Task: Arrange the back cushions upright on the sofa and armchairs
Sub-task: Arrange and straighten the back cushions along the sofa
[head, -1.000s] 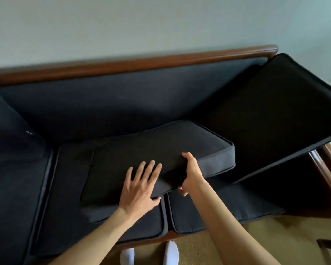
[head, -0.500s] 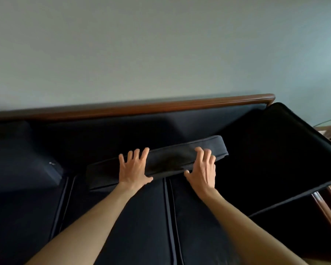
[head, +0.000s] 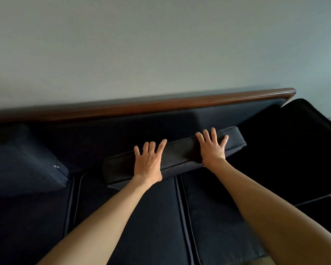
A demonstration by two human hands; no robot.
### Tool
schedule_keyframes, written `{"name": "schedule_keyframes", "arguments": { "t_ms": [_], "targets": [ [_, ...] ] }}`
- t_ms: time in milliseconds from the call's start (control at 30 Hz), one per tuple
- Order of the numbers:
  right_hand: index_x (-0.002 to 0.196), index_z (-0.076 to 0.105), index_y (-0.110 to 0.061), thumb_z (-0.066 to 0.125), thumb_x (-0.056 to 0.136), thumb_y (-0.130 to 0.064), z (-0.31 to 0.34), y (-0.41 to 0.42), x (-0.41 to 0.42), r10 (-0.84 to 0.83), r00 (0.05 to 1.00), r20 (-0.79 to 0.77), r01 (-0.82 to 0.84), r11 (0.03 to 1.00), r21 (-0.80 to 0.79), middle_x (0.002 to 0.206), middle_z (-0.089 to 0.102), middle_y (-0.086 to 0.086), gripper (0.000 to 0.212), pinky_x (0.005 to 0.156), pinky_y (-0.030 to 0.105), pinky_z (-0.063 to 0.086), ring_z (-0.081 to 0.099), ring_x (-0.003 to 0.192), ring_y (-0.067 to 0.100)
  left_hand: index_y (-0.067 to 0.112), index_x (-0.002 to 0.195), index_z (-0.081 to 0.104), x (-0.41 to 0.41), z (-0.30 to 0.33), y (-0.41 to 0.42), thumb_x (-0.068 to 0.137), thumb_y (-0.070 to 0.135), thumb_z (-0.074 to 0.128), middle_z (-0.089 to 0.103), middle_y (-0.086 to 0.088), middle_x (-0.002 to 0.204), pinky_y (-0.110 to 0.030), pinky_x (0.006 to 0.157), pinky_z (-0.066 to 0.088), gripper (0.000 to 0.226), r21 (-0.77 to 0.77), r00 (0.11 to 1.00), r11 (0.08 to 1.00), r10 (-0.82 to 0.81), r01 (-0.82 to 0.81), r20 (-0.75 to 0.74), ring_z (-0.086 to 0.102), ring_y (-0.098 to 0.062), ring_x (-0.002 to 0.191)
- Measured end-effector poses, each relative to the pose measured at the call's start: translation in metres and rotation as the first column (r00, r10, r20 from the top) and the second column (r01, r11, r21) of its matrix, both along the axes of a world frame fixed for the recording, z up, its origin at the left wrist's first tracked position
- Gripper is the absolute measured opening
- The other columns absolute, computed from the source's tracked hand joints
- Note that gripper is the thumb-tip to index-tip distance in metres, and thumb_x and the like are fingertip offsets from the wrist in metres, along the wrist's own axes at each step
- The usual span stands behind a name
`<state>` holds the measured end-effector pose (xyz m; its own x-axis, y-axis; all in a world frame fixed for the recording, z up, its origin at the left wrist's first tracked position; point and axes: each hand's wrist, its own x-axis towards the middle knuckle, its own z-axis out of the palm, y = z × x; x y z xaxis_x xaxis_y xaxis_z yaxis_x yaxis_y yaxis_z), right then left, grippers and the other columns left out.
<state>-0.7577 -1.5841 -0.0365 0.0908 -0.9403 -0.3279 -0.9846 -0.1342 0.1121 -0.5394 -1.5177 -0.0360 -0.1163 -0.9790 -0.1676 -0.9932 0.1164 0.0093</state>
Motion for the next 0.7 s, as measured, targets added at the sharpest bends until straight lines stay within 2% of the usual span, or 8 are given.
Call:
{"name": "schedule_keyframes", "arguments": {
  "t_ms": [67, 167, 233, 400, 533, 700],
  "targets": [
    [0.152, 0.011, -0.019, 0.083, 0.072, -0.025, -0.005, -0.006, 0.0, 0.06, 0.998, -0.005, -0.061, 0.998, -0.036, 0.163, 0.006, 0.006, 0.108, 0.111, 0.073, -0.002, -0.009, 0.151, 0.034, 0.026, 0.151, 0.003, 0.003, -0.003, -0.007, 0.058, 0.031, 0.085, 0.038, -0.009, 0.139, -0.056, 0.107, 0.027, 0.125, -0.01, 1.0, 1.0, -0.003, 0.003, 0.002, 0.038, -0.031, 0.127],
    [0.14, 0.031, -0.017, 0.087, 0.06, -0.042, 0.003, -0.019, -0.001, 0.191, 0.98, -0.047, -0.193, 0.98, -0.051, 0.143, 0.04, 0.003, 0.101, 0.116, 0.069, 0.007, 0.027, 0.142, 0.029, 0.027, 0.147, 0.011, 0.009, 0.0, -0.017, 0.058, 0.026, 0.084, 0.042, -0.008, 0.134, -0.054, 0.104, 0.032, 0.115, 0.017, 1.0, 1.0, 0.002, -0.001, -0.024, 0.044, -0.03, 0.12],
    [0.134, 0.035, -0.017, 0.086, 0.058, -0.046, 0.014, -0.025, 0.003, 0.222, 0.975, -0.027, -0.224, 0.973, -0.057, 0.132, 0.047, 0.0, 0.095, 0.114, 0.069, 0.012, 0.038, 0.131, 0.027, 0.028, 0.146, 0.015, 0.018, 0.005, -0.022, 0.059, 0.023, 0.083, 0.044, -0.006, 0.132, -0.053, 0.101, 0.034, 0.11, 0.03, 0.999, 1.0, 0.003, -0.002, -0.053, 0.045, -0.028, 0.119],
    [0.13, 0.039, -0.018, 0.079, 0.061, -0.046, 0.039, -0.022, 0.048, 0.253, 0.967, 0.025, -0.253, 0.967, -0.016, 0.126, 0.05, -0.002, 0.085, 0.11, 0.073, 0.015, 0.038, 0.128, 0.028, 0.03, 0.147, 0.017, 0.071, 0.024, -0.023, 0.059, 0.018, 0.082, 0.045, -0.006, 0.133, -0.053, 0.101, 0.035, 0.11, 0.085, 0.996, 0.996, 0.025, -0.018, -0.085, 0.045, -0.027, 0.121],
    [0.128, 0.04, -0.02, 0.074, 0.061, -0.045, 0.046, -0.019, 0.097, 0.279, 0.957, 0.081, -0.281, 0.96, 0.013, 0.122, 0.052, -0.003, 0.079, 0.107, 0.07, 0.022, 0.04, 0.125, 0.028, 0.031, 0.149, 0.017, 0.126, 0.041, -0.022, 0.058, 0.022, 0.084, 0.044, -0.005, 0.136, -0.054, 0.102, 0.033, 0.114, 0.114, 0.997, 0.993, 0.025, -0.017, -0.067, 0.043, -0.027, 0.125],
    [0.121, 0.042, -0.024, 0.072, 0.061, -0.043, 0.041, -0.01, 0.166, 0.291, 0.943, 0.161, -0.301, 0.953, 0.044, 0.112, 0.053, -0.006, 0.07, 0.098, 0.066, 0.031, 0.041, 0.119, 0.027, 0.032, 0.148, 0.02, 0.196, 0.051, -0.017, 0.055, 0.018, 0.083, 0.046, -0.001, 0.132, -0.051, 0.103, 0.034, 0.113, 0.129, 0.999, 0.991, 0.041, -0.038, -0.018, 0.044, -0.024, 0.123]
  ]
}}
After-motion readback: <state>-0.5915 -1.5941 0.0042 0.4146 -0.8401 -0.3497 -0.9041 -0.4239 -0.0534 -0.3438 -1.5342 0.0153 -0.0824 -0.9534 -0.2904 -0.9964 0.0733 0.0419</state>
